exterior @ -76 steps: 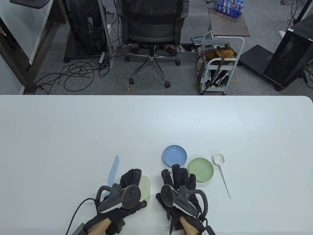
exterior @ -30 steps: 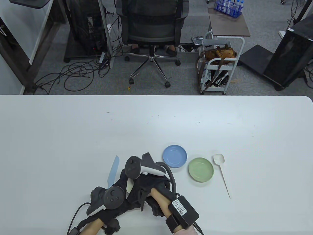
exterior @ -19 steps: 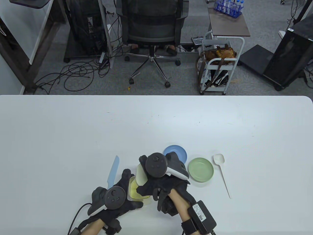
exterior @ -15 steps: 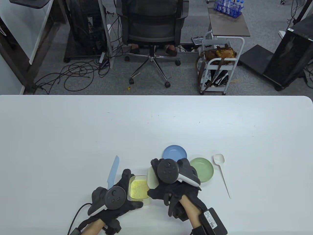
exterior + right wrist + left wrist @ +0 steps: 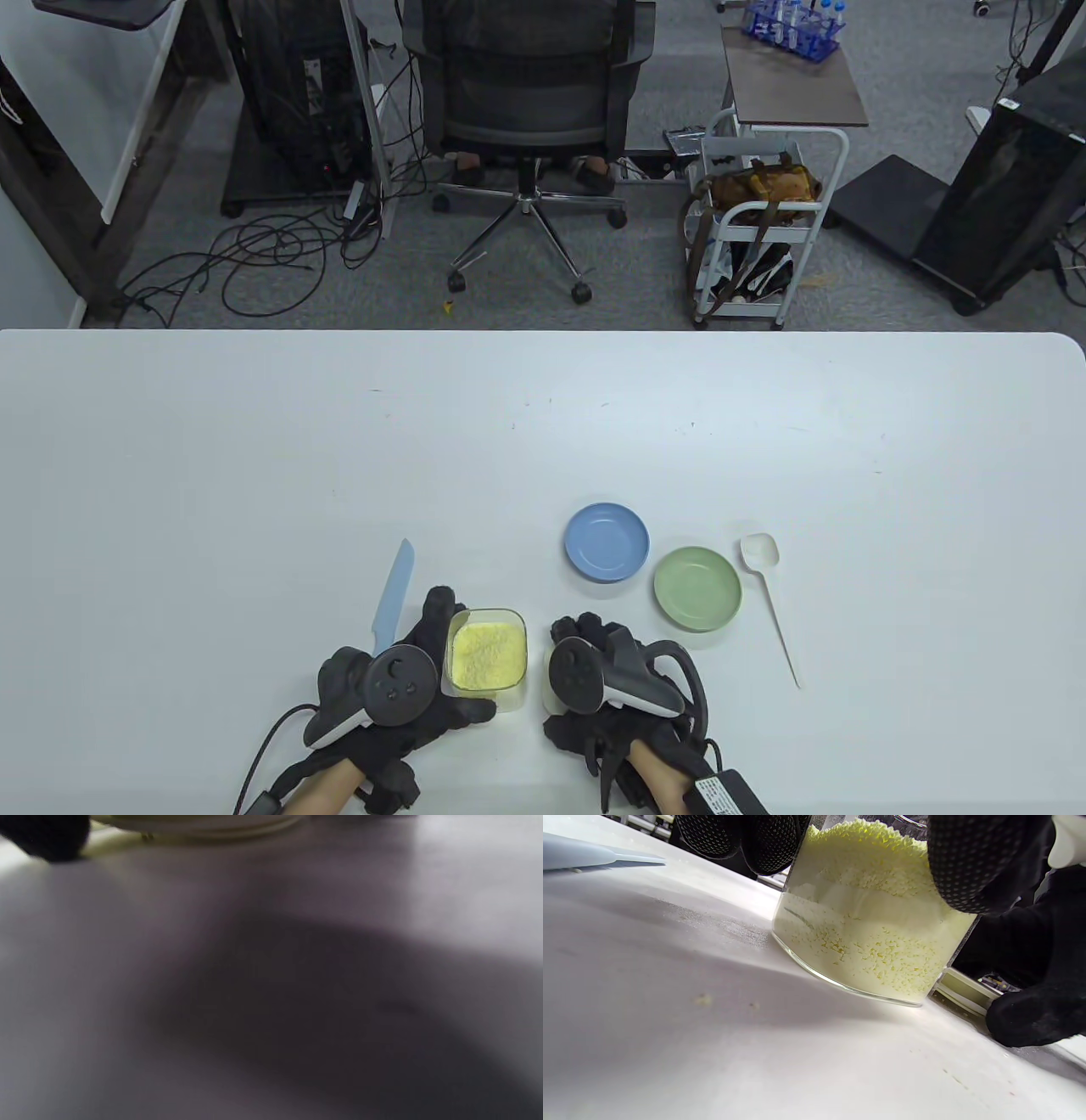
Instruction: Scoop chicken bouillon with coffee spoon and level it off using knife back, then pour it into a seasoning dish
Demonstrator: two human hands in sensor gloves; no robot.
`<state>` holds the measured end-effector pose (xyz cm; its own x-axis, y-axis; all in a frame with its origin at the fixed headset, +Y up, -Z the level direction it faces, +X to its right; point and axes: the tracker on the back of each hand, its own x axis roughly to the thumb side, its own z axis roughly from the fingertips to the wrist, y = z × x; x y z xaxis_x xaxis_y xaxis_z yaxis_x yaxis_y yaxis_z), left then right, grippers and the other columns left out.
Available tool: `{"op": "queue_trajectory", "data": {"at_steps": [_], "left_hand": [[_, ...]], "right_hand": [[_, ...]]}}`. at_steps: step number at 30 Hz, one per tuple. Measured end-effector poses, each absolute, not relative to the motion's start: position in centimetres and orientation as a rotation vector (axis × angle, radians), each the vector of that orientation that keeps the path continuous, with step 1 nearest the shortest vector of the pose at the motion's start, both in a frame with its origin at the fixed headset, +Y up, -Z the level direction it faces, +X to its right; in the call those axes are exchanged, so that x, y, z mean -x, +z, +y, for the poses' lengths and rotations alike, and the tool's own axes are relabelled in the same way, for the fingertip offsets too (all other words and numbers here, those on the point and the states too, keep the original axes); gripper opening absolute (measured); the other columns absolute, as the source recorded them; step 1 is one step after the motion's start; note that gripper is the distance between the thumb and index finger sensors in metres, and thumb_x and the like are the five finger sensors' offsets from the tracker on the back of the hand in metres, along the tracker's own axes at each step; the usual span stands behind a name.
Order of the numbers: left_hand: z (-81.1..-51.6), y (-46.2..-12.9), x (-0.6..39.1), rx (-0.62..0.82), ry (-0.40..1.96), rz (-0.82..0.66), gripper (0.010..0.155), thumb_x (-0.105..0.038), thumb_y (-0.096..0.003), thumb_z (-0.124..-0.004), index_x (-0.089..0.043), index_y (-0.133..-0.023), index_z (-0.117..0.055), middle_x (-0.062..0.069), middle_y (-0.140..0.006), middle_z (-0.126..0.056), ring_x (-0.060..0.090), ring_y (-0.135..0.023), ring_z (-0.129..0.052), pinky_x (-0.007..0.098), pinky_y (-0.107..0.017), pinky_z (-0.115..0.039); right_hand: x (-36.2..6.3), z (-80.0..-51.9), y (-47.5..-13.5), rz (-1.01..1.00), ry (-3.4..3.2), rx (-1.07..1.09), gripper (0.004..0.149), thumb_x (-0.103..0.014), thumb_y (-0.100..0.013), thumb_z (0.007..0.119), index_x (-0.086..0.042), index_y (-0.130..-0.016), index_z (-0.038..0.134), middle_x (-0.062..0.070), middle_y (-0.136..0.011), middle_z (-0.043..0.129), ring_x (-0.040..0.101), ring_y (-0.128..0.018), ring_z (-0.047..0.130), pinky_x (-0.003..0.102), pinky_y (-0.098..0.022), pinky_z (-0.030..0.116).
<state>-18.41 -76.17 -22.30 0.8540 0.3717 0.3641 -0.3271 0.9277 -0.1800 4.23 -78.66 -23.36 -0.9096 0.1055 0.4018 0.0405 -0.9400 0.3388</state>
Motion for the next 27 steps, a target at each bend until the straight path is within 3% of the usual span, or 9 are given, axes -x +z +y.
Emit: {"op": "queue_trajectory", "data": {"at_steps": [5,7,10,12,15,18,21,27], "left_hand": [[-76.2,-22.3,18.4,0.115,0.37,-0.406,0.129,-0.059,-0.0293,-0.091,-0.003,-0.104,-0.003,0.015,-0.111,-0.052,0.031,-0.103,-0.071,0.049,-0.074,-0.061],[-76.2,-22.3,18.4,0.114,0.367,-0.406,0.129,-0.059,-0.0294,-0.091,-0.003,-0.104,-0.003,0.015,-0.111,-0.051,0.031,-0.103,-0.071,0.049,-0.074,-0.062],[-76.2,-22.3,18.4,0.116,0.374,-0.408,0.129,-0.059,-0.0294,-0.091,-0.003,-0.104,-0.003,0.015,-0.111,-0.051,0.031,-0.104,-0.071,0.049,-0.074,-0.061],[-76.2,-22.3,18.4,0.119,0.379,-0.409,0.128,-0.059,-0.0299,-0.091,-0.003,-0.104,-0.003,0.015,-0.111,-0.051,0.031,-0.104,-0.071,0.049,-0.074,-0.061],[-76.2,-22.3,18.4,0.119,0.379,-0.41,0.128,-0.059,-0.0298,-0.091,-0.003,-0.104,-0.003,0.015,-0.111,-0.05,0.031,-0.104,-0.07,0.049,-0.074,-0.061],[-76.2,-22.3,18.4,0.119,0.376,-0.411,0.128,-0.059,-0.0302,-0.091,-0.003,-0.104,-0.002,0.016,-0.111,-0.05,0.031,-0.104,-0.07,0.049,-0.074,-0.061],[-76.2,-22.3,18.4,0.12,0.376,-0.411,0.128,-0.059,-0.0304,-0.091,-0.003,-0.104,-0.002,0.015,-0.111,-0.05,0.032,-0.104,-0.07,0.049,-0.074,-0.061],[-76.2,-22.3,18.4,0.123,0.375,-0.411,0.128,-0.059,-0.0306,-0.091,-0.003,-0.104,-0.002,0.016,-0.111,-0.05,0.032,-0.104,-0.07,0.05,-0.074,-0.061]], "right_hand": [[-4.8,-79.5,-23.3,0.767,2.878,-0.649,0.1,-0.062,-0.037,0.071,-0.021,-0.094,-0.001,0.013,-0.103,-0.008,0.047,-0.096,0.001,0.069,-0.069,0.011],[-5.2,-79.2,-23.1,0.773,2.859,-0.671,0.103,-0.065,-0.035,0.072,-0.023,-0.093,-0.002,0.013,-0.101,-0.013,0.047,-0.097,-0.002,0.071,-0.069,0.01],[-6.5,-77.1,-22.5,0.696,2.871,-0.678,0.104,-0.067,-0.033,0.072,-0.025,-0.094,0.0,0.013,-0.102,-0.014,0.047,-0.098,0.0,0.071,-0.068,0.006],[-8.1,-74.8,-22.4,0.507,2.907,-0.613,0.103,-0.066,-0.033,0.073,-0.025,-0.094,0.002,0.013,-0.102,-0.012,0.047,-0.099,0.002,0.07,-0.069,0.006],[-11.5,-71.7,-23.3,0.147,2.901,-0.412,0.1,-0.059,-0.034,0.077,-0.022,-0.096,0.009,0.014,-0.105,-0.003,0.044,-0.1,0.016,0.069,-0.071,0.014],[-16.6,-70.0,-24.5,-0.114,2.868,0.016,0.099,-0.054,-0.035,0.079,-0.021,-0.096,0.008,0.012,-0.106,0.005,0.037,-0.098,0.033,0.064,-0.074,0.024],[-21.0,-71.1,-25.4,0.001,2.859,0.338,0.099,-0.052,-0.036,0.08,-0.019,-0.096,0.009,0.015,-0.104,0.011,0.027,-0.087,0.05,0.053,-0.067,0.044],[-25.0,-75.3,-25.7,0.234,2.911,0.666,0.089,-0.051,-0.037,0.079,-0.014,-0.097,0.026,0.018,-0.099,0.037,0.022,-0.072,0.065,0.049,-0.058,0.056]]}}
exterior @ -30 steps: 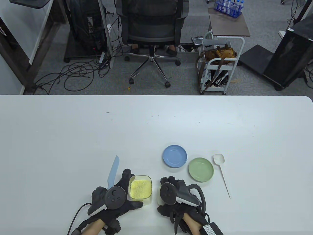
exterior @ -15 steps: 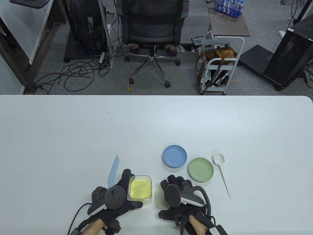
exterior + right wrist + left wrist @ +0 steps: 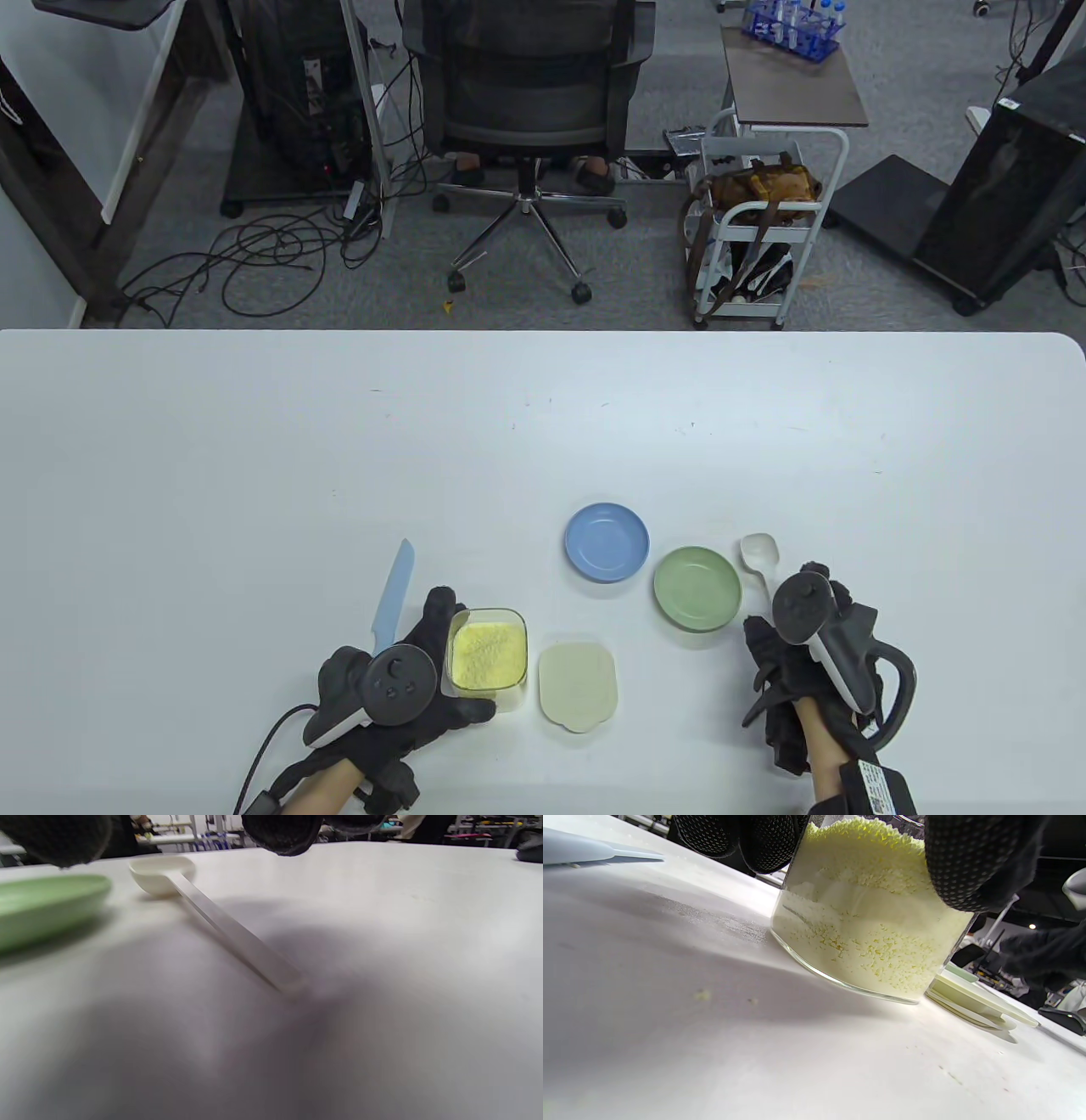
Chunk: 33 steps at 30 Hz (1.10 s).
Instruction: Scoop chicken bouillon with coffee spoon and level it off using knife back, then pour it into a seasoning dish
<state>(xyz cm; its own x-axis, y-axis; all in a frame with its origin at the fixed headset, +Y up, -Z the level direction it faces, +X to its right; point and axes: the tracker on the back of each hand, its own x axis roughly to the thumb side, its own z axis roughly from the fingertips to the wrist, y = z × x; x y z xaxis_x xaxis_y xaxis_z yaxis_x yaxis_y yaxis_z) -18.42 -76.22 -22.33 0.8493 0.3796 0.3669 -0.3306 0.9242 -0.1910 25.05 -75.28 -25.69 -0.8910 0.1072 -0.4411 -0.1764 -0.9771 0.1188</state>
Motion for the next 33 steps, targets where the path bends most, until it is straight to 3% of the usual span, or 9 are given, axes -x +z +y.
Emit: {"op": "queue_trajectory", "data": {"at_steps": [2,7,14,20,33], "left_hand": [[-76.2,-22.3,18.4,0.123,0.374,-0.411,0.127,-0.059,-0.0306,-0.091,-0.004,-0.104,-0.002,0.016,-0.112,-0.05,0.032,-0.104,-0.07,0.05,-0.074,-0.061],[-76.2,-22.3,18.4,0.126,0.377,-0.412,0.127,-0.059,-0.0305,-0.091,-0.004,-0.104,-0.003,0.015,-0.111,-0.05,0.031,-0.104,-0.07,0.05,-0.074,-0.061],[-76.2,-22.4,18.5,0.13,0.379,-0.413,0.127,-0.059,-0.0305,-0.091,-0.005,-0.105,-0.003,0.015,-0.112,-0.05,0.032,-0.104,-0.07,0.05,-0.074,-0.061],[-76.2,-22.4,18.5,0.135,0.375,-0.413,0.127,-0.059,-0.0306,-0.09,-0.004,-0.105,-0.003,0.015,-0.111,-0.05,0.032,-0.103,-0.07,0.05,-0.074,-0.061],[-76.2,-22.4,18.5,0.142,0.378,-0.414,0.126,-0.059,-0.0309,-0.09,-0.005,-0.105,-0.003,0.015,-0.112,-0.05,0.032,-0.104,-0.07,0.05,-0.074,-0.061]], "right_hand": [[-25.6,-76.5,-25.8,0.282,2.9,0.694,0.083,-0.051,-0.038,0.078,-0.013,-0.096,0.034,0.018,-0.098,0.042,0.024,-0.07,0.067,0.05,-0.057,0.057],[-26.4,-78.1,-26.2,0.325,2.844,0.74,0.076,-0.05,-0.039,0.076,-0.013,-0.096,0.042,0.019,-0.101,0.031,0.025,-0.073,0.06,0.051,-0.061,0.05],[-26.3,-78.2,-26.6,0.34,2.831,0.824,0.061,-0.048,-0.042,0.072,-0.017,-0.091,0.051,0.014,-0.101,0.037,0.022,-0.07,0.061,0.05,-0.061,0.051],[-27.1,-78.3,-27.3,0.296,2.704,0.897,0.051,-0.041,-0.041,0.077,-0.018,-0.082,0.06,0.014,-0.097,0.043,0.024,-0.065,0.064,0.051,-0.058,0.052],[-27.2,-78.2,-27.6,0.304,2.667,0.888,0.043,-0.037,-0.041,0.076,-0.018,-0.076,0.061,0.014,-0.096,0.042,0.025,-0.063,0.062,0.052,-0.057,0.049]]}}
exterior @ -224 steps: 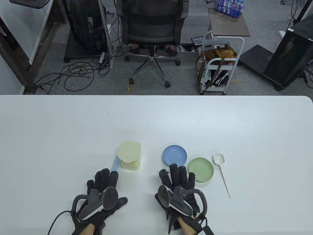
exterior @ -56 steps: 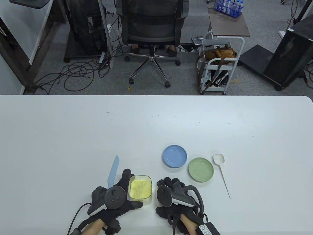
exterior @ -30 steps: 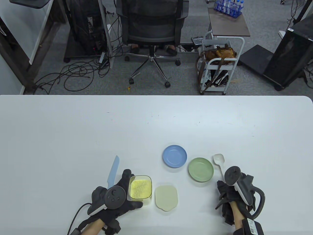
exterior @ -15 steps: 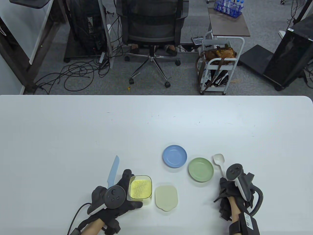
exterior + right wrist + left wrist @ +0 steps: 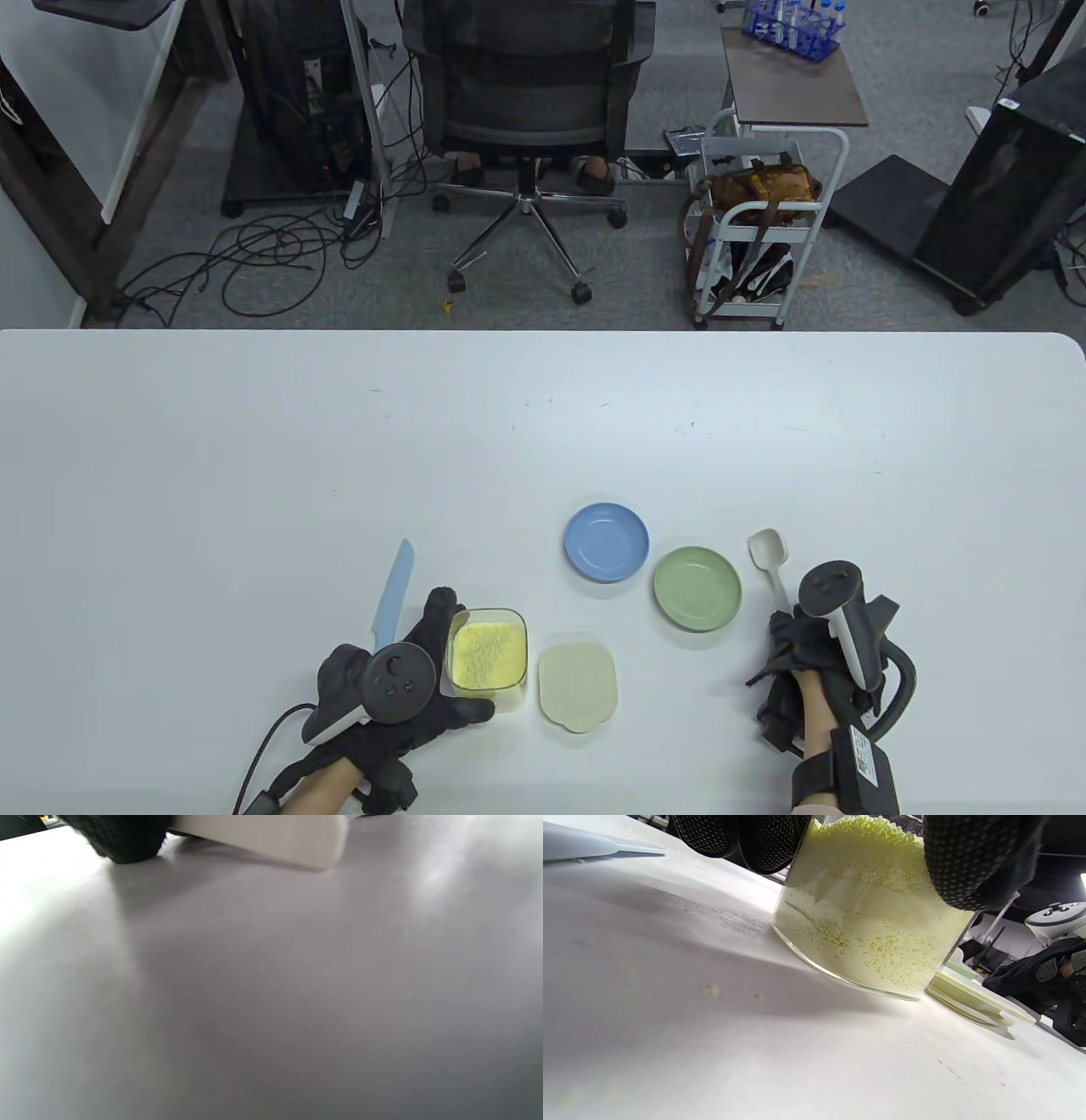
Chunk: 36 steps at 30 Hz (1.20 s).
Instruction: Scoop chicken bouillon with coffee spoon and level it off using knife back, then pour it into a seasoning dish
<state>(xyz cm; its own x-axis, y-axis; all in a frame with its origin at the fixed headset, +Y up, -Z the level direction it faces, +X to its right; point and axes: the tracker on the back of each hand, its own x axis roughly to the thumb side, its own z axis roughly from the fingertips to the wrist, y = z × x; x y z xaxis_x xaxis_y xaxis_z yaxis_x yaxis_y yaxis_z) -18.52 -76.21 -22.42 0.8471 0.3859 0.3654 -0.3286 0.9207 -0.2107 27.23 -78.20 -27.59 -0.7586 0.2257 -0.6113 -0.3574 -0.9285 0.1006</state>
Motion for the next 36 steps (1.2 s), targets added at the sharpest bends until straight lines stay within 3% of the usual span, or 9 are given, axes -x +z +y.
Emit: {"op": "queue_trajectory", "data": {"at_steps": [5,8,14,20,27,36], "left_hand": [[-76.2,-22.4,18.5,0.144,0.38,-0.416,0.126,-0.058,-0.0311,-0.09,-0.005,-0.105,-0.003,0.015,-0.112,-0.05,0.032,-0.104,-0.07,0.05,-0.074,-0.061],[-76.2,-22.4,18.5,0.144,0.378,-0.416,0.127,-0.059,-0.031,-0.09,-0.005,-0.105,-0.003,0.015,-0.112,-0.049,0.032,-0.104,-0.07,0.05,-0.074,-0.061],[-76.2,-22.4,18.5,0.152,0.383,-0.422,0.126,-0.058,-0.0326,-0.09,-0.004,-0.104,-0.002,0.017,-0.112,-0.047,0.034,-0.105,-0.068,0.051,-0.075,-0.059],[-76.4,-22.5,18.5,0.161,0.462,-0.428,0.126,-0.064,-0.0318,-0.085,-0.003,-0.104,-0.002,0.019,-0.115,-0.042,0.039,-0.108,-0.06,0.054,-0.075,-0.056],[-76.6,-22.6,18.4,0.159,0.511,-0.421,0.125,-0.064,-0.0326,-0.084,-0.003,-0.104,-0.002,0.019,-0.114,-0.044,0.039,-0.107,-0.061,0.054,-0.075,-0.056],[-76.6,-22.6,18.4,0.174,0.506,-0.421,0.125,-0.063,-0.0332,-0.085,-0.003,-0.104,-0.001,0.019,-0.114,-0.044,0.038,-0.107,-0.062,0.053,-0.075,-0.056]], "right_hand": [[-27.0,-78.0,-27.5,0.29,2.688,0.852,0.041,-0.035,-0.043,0.075,-0.017,-0.077,0.061,0.012,-0.095,0.045,0.025,-0.063,0.063,0.051,-0.058,0.05],[-26.7,-77.1,-27.2,0.149,2.647,0.774,0.04,-0.033,-0.043,0.074,-0.015,-0.077,0.063,0.013,-0.094,0.05,0.029,-0.069,0.066,0.054,-0.058,0.052],[-23.3,-71.4,-26.7,0.019,2.529,0.415,0.038,-0.029,-0.045,0.074,-0.017,-0.079,0.062,0.018,-0.096,0.055,0.035,-0.072,0.073,0.057,-0.056,0.057],[-16.2,-66.5,-25.4,0.079,2.417,-0.232,0.038,-0.028,-0.043,0.079,-0.018,-0.078,0.068,0.021,-0.087,0.071,0.02,-0.039,0.096,0.053,-0.044,0.075],[-10.3,-65.5,-24.0,0.13,2.499,-0.57,0.038,-0.025,-0.039,0.087,-0.016,-0.074,0.077,0.022,-0.082,0.079,0.019,-0.03,0.097,0.052,-0.042,0.077],[-6.1,-66.7,-25.3,0.133,2.668,-0.597,0.037,-0.021,-0.035,0.092,-0.016,-0.07,0.082,0.02,-0.082,0.079,0.017,-0.025,0.093,0.051,-0.042,0.076]]}}
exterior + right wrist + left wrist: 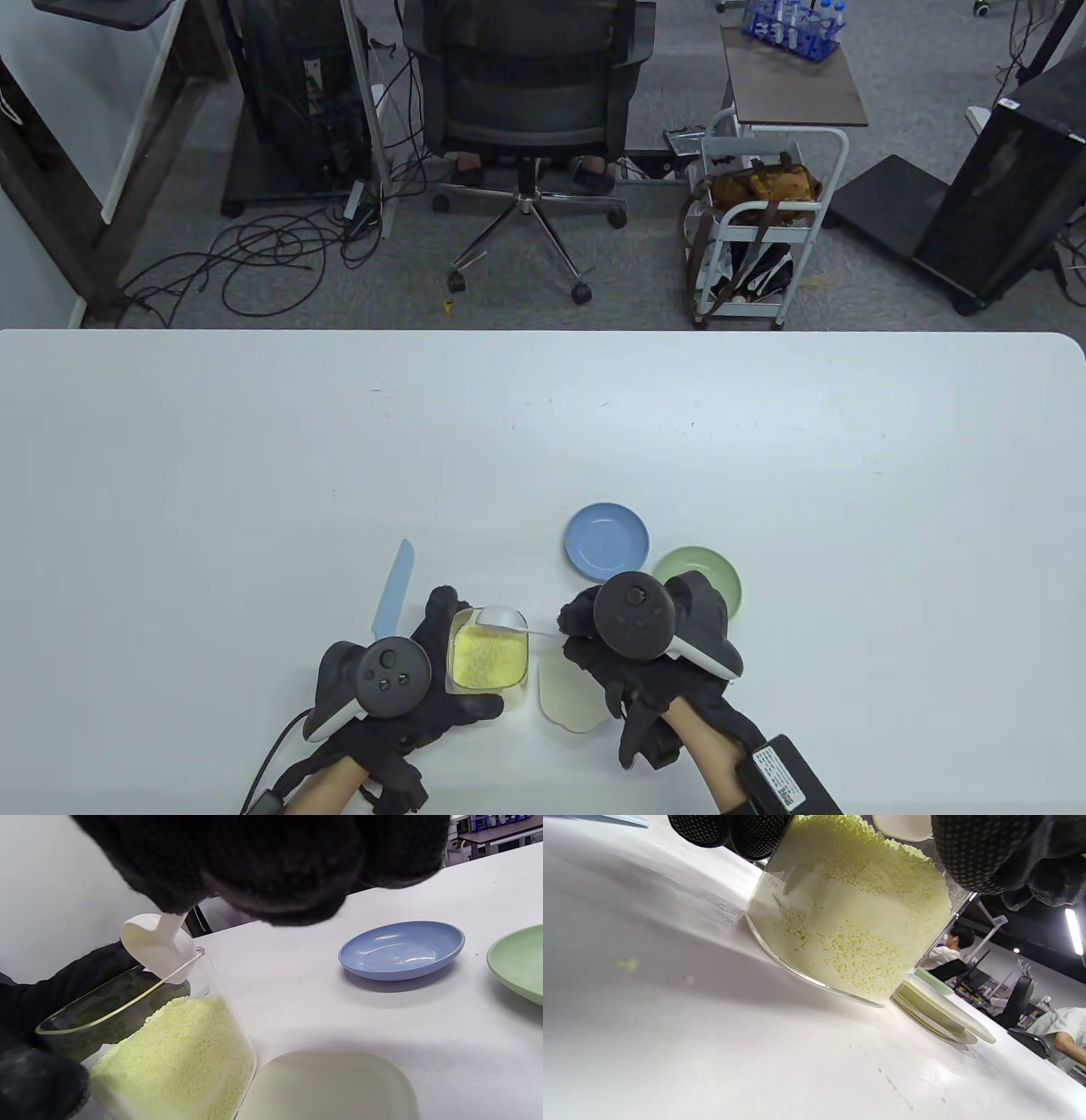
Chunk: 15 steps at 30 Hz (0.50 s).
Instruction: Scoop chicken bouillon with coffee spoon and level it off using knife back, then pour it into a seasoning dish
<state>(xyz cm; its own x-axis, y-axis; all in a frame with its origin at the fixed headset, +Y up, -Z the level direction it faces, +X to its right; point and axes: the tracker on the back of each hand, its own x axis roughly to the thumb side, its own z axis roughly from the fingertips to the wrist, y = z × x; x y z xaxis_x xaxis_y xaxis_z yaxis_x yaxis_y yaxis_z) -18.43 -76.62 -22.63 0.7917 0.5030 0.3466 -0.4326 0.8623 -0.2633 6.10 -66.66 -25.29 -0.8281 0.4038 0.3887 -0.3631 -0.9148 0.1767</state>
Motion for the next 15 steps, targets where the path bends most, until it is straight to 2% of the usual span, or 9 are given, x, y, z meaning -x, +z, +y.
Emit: {"op": "queue_trajectory", "data": {"at_steps": [6,8,11,15], "left_hand": [[-76.6,-22.6,18.4,0.172,0.499,-0.419,0.124,-0.062,-0.0335,-0.085,-0.003,-0.104,-0.002,0.019,-0.113,-0.045,0.038,-0.106,-0.063,0.053,-0.075,-0.057],[-76.6,-22.6,18.4,0.169,0.495,-0.419,0.124,-0.063,-0.0335,-0.085,-0.003,-0.104,-0.002,0.019,-0.113,-0.045,0.037,-0.106,-0.063,0.053,-0.075,-0.057],[-76.6,-22.6,18.4,0.169,0.493,-0.418,0.124,-0.063,-0.0333,-0.085,-0.003,-0.104,-0.002,0.019,-0.113,-0.045,0.037,-0.106,-0.063,0.053,-0.075,-0.057],[-76.6,-22.6,18.4,0.17,0.494,-0.419,0.124,-0.063,-0.0332,-0.085,-0.003,-0.104,-0.002,0.019,-0.113,-0.045,0.037,-0.106,-0.063,0.053,-0.075,-0.057]], "right_hand": [[-3.8,-66.7,-25.3,0.231,2.721,-0.646,0.037,-0.019,-0.032,0.094,-0.014,-0.069,0.086,0.018,-0.079,0.083,0.013,-0.015,0.089,0.043,-0.026,0.078],[-2.7,-66.7,-25.6,0.353,2.737,-0.651,0.037,-0.02,-0.032,0.094,-0.012,-0.067,0.087,0.019,-0.074,0.087,0.011,-0.01,0.089,0.041,-0.021,0.08],[-1.7,-66.9,-26.0,0.525,2.713,-0.633,0.036,-0.022,-0.032,0.093,-0.005,-0.064,0.09,0.026,-0.059,0.095,0.006,-0.001,0.088,0.039,-0.013,0.083],[-1.9,-67.5,-26.7,0.667,2.609,-0.574,0.036,-0.024,-0.035,0.089,0.001,-0.06,0.09,0.027,-0.042,0.099,0.0,0.005,0.088,0.035,-0.006,0.086]]}}
